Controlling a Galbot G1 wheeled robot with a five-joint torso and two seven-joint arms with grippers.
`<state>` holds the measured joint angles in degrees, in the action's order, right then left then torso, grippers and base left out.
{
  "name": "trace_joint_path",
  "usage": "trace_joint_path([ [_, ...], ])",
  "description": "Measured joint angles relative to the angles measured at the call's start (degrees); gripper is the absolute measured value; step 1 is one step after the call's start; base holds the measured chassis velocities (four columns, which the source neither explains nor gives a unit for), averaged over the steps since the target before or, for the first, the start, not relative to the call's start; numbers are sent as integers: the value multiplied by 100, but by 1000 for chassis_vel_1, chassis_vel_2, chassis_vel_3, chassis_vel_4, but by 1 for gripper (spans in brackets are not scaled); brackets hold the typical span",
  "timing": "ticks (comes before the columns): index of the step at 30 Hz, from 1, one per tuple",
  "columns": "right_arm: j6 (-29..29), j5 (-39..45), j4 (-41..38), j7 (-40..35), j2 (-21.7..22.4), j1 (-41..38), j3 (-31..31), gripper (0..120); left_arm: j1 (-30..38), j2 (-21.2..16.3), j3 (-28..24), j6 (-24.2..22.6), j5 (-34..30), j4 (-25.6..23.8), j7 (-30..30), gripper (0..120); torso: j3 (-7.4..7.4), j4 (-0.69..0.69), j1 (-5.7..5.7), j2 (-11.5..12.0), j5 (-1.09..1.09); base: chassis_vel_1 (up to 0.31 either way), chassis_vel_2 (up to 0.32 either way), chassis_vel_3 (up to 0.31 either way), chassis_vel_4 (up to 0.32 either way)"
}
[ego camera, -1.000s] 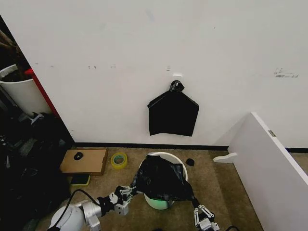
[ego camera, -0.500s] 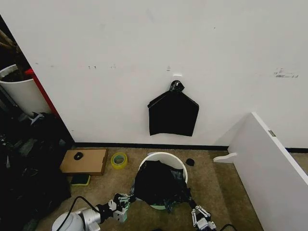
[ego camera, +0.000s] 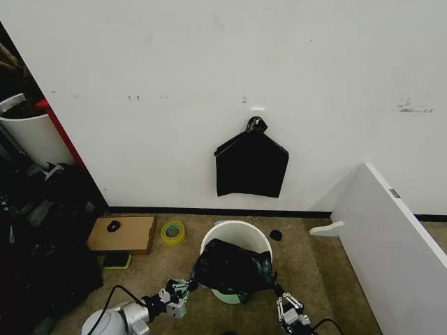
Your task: Place the garbage bag over the trash bin.
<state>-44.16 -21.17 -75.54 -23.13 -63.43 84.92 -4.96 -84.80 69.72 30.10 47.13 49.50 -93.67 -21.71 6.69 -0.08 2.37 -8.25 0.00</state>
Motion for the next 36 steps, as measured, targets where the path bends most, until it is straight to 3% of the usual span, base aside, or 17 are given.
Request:
trace_joint_path([
  [2, 122, 439, -225, 546, 181, 145, -1, 12, -6, 6, 19, 0, 0, 7, -33, 0, 0, 0, 0, 0, -4, 0, 0, 0, 0],
  [9, 189, 648, -537, 886, 378, 349, -44, 34, -46, 10, 64, 0, -99, 12, -9, 0, 0, 0, 0, 0, -2, 0, 0, 0, 0],
  [14, 174, 554, -820, 951, 546, 593, -46, 56, -159, -59, 194, 0, -286, -239, -213, 20, 0, 0, 0, 0, -5, 0, 0, 0, 0],
  [17, 137, 479, -891, 952, 573, 691, -48, 62, -193, -96, 287, -1, -495, -392, -498, 28, 0, 0, 0, 0, -4, 0, 0, 0, 0],
  [20, 99, 378, -940, 925, 566, 772, -55, 77, -191, -149, 481, 0, -1108, -602, -1434, 41, 0, -1, 0, 0, -4, 0, 0, 0, 0],
  [25, 76, 306, -910, 894, 509, 741, -58, 90, -67, -219, 561, -1, -1832, -560, -2177, 57, 0, 0, 0, 0, -2, 0, 0, 0, 0],
  [26, 75, 293, -893, 887, 484, 726, -57, 97, -1, -250, 561, -1, -2243, -478, -2476, 63, 0, -1, 0, 0, -4, 0, 0, 0, 0],
  [31, 68, 257, -870, 840, 449, 704, -43, 100, 62, -313, 576, 0, -3574, -392, -3738, 82, 0, -1, 0, 0, -4, 0, 0, 0, 0],
  [36, 58, 398, -1065, 804, 614, 881, -33, 100, 21, -322, 680, 0, -4190, -513, -4413, 98, 0, 1, 0, 0, -3, 0, 0, 0, 0],
])
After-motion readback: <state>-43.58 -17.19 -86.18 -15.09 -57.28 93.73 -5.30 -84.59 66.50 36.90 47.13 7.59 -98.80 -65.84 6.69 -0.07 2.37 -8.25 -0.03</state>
